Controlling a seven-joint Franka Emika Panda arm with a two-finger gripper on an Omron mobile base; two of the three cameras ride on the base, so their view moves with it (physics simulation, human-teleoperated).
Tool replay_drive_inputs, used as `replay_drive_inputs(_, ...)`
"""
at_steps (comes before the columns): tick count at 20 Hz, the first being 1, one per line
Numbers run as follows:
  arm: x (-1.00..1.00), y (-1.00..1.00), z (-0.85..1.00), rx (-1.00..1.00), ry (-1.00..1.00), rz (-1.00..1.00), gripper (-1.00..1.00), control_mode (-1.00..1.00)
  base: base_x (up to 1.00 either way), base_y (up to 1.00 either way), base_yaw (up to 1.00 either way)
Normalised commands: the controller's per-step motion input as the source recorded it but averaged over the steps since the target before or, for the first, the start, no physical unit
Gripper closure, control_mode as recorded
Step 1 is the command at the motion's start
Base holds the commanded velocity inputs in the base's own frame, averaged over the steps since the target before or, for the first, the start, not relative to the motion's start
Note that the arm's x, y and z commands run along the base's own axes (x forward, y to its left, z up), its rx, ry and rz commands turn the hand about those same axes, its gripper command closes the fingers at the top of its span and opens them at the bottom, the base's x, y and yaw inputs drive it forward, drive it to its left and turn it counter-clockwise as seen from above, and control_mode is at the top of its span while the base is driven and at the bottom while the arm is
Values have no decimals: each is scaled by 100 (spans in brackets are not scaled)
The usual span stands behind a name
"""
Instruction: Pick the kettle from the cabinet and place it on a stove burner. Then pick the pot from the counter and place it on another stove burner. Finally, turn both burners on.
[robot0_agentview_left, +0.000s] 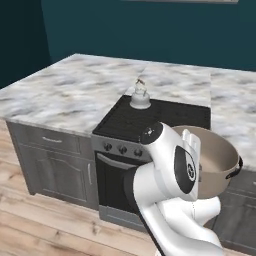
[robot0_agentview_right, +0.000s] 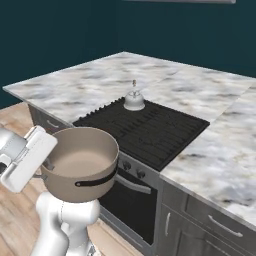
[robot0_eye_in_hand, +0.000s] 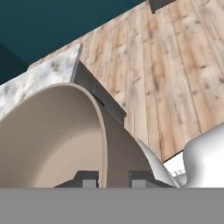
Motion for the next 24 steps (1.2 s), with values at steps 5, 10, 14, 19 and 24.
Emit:
replay_drive_inputs(5,0,0,0,0,0,0,100,100,49,0,-13)
replay_drive_inputs(10,0,0,0,0,0,0,100,100,51,2,-10)
replay_drive_inputs(14,0,0,0,0,0,0,100,100,34,11,-13)
replay_drive_inputs(19,0,0,0,0,0,0,100,100,6,0,-3)
replay_drive_inputs(24,0,0,0,0,0,0,100,100,28,7,-22)
